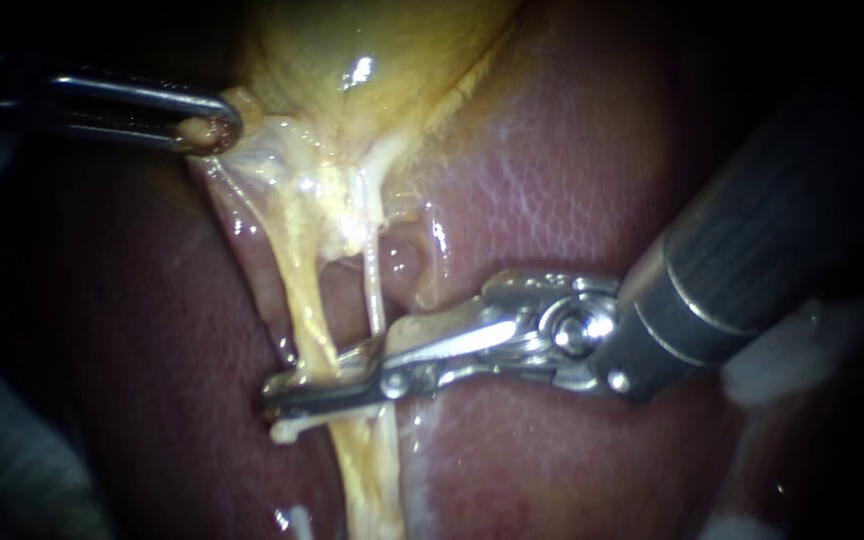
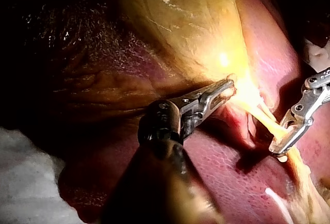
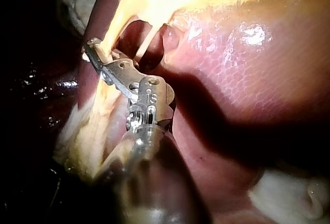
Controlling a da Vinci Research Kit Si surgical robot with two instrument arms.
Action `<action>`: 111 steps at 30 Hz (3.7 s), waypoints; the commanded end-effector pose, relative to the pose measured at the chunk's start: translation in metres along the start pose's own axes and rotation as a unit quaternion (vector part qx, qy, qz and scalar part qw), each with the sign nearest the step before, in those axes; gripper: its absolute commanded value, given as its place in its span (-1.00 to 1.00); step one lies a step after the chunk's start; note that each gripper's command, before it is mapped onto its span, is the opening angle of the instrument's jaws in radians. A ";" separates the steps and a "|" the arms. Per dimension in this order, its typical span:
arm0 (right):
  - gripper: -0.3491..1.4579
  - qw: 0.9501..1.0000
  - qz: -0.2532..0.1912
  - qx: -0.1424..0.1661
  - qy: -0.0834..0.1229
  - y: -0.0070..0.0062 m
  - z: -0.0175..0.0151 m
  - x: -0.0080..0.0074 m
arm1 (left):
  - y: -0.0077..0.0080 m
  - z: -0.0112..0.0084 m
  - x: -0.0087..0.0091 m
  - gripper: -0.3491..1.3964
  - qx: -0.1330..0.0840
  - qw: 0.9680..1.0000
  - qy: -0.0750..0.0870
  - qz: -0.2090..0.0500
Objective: Going back second clip left tube
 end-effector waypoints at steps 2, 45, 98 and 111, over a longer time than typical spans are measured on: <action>-0.69 1.000 -0.014 0.002 0.003 0.0001 0.0001 -0.0001 | 0.0000 0.0000 0.0000 -1.00 0.000 1.000 0.000 0.000; -0.07 0.992 -0.128 0.009 -0.020 0.0007 0.0002 -0.0021 | -0.0001 -0.0001 -0.0001 -1.00 0.000 1.000 0.000 0.000; -0.06 0.943 -0.312 -0.099 -0.068 -0.0065 -0.0203 0.0014 | -0.0015 0.0063 -0.0023 -1.00 -0.004 1.000 -0.003 0.009; -0.06 0.943 -0.312 -0.099 -0.068 -0.0068 -0.0203 0.0013 | -0.0025 0.0077 -0.0033 -1.00 -0.007 1.000 -0.010 0.013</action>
